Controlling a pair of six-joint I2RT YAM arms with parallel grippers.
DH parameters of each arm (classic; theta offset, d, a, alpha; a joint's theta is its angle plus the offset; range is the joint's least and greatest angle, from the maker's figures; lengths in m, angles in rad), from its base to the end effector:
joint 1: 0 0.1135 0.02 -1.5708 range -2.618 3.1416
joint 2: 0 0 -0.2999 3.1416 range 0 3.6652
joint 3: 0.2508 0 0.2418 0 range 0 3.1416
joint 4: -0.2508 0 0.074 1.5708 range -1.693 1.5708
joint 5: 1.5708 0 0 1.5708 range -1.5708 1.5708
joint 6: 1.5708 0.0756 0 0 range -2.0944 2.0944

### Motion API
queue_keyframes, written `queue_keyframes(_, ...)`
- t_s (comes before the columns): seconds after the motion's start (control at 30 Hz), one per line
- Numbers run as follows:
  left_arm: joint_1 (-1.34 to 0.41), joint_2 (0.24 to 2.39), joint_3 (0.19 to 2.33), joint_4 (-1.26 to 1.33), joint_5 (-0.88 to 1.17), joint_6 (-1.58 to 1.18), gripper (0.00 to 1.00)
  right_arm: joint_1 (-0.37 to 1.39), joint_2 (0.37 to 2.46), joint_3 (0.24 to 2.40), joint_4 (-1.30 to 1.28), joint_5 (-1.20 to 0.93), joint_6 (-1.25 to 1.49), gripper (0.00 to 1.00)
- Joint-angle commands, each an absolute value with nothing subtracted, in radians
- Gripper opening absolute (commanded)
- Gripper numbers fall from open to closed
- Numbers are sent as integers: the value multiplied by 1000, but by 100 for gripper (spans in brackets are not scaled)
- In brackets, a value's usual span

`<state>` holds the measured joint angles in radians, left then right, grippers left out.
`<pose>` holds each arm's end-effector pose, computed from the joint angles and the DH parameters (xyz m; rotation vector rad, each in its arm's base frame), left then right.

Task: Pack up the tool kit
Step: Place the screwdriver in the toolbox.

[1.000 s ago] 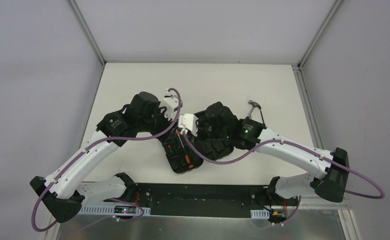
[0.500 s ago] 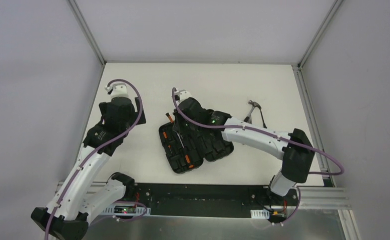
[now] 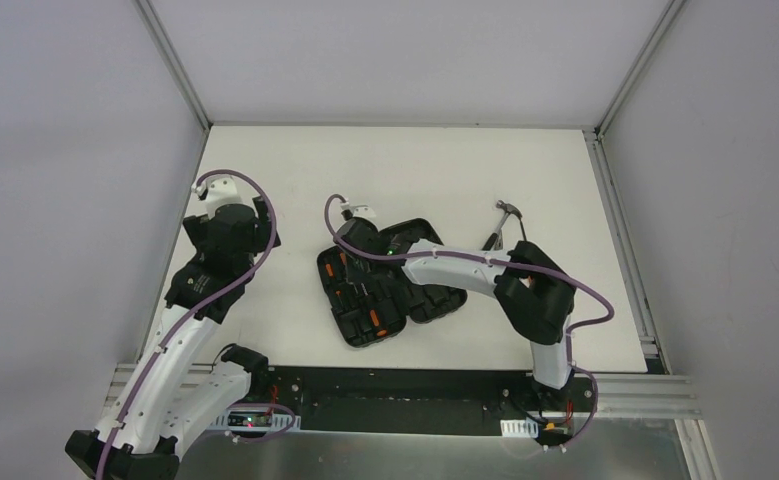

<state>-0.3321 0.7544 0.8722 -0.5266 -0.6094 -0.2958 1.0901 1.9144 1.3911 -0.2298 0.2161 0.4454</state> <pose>0.1576 -0.0086 0.3520 -0.3516 1.8742 0.1799 0.2279 0.4019 0.2297 -0.6423 2.2730 0.5258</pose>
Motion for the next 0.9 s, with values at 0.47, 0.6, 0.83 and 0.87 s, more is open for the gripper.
queue_keyframes(0.47, -318, 755, 858, -483, -618, -301, 97, 1103, 1990, 1464, -216, 224, 426, 5)
queue_keyframes(0.6, -318, 755, 857, -483, -613, -301, 97, 1104, 1997, 1472, -229, 214, 428, 7)
queue_keyframes(0.83, -317, 754, 856, -483, -608, -299, 96, 1111, 1984, 1456, -248, 218, 433, 14)
queue_keyframes(0.87, -317, 754, 856, -483, -608, -298, 96, 1113, 1983, 1455, -249, 218, 430, 16)
